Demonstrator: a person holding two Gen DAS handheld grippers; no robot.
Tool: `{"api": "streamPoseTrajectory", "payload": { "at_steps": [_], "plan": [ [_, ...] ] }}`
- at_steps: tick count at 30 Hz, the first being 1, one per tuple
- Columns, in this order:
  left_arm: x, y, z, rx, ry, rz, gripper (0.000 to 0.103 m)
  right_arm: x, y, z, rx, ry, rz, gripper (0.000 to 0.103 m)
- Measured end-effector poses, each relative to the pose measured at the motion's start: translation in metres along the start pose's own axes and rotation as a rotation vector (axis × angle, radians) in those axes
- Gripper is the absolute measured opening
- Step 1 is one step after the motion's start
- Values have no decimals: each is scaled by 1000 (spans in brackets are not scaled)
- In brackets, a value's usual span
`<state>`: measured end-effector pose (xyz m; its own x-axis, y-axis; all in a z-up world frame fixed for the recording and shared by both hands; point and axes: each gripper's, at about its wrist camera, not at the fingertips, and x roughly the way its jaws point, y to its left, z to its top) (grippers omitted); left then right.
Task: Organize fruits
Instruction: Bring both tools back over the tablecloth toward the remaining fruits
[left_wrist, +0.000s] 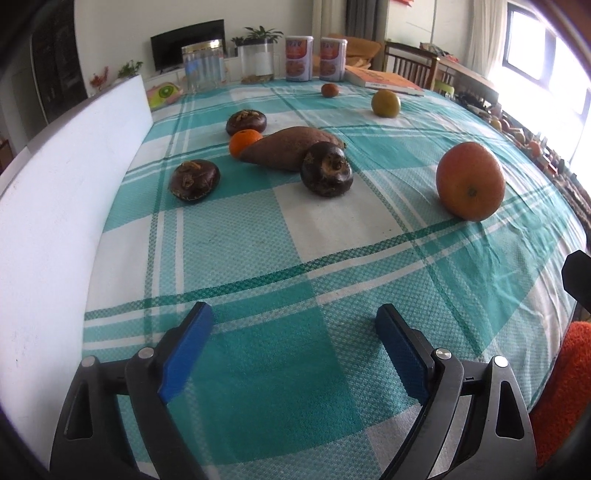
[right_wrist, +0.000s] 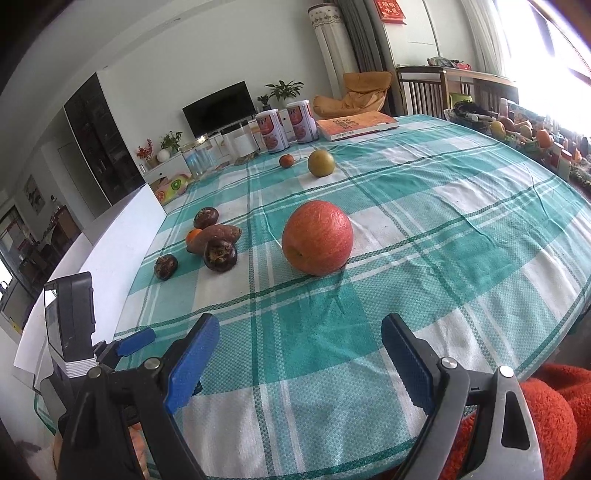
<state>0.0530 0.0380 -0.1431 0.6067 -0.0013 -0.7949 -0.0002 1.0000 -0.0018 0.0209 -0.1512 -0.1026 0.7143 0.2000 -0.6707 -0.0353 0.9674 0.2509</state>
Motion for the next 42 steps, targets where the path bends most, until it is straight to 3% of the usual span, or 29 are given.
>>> {"api": "streamPoseTrajectory", "payload": {
  "at_steps": [21,30,37,42],
  "plan": [
    [1,1,1,3,21,-15,93,-5,0,0,3,-12,2,89],
    [-11,21,10,-78,67,-135,93,-6,-2,0,20,-17,13,89],
    [-28,41,29,-88,-5,-129,93,-6,-6,0,42,-17,26,89],
    [-20,50,49,-104,-29,-67,91,-5,-6,0,43,-14,26,89]
  ]
}}
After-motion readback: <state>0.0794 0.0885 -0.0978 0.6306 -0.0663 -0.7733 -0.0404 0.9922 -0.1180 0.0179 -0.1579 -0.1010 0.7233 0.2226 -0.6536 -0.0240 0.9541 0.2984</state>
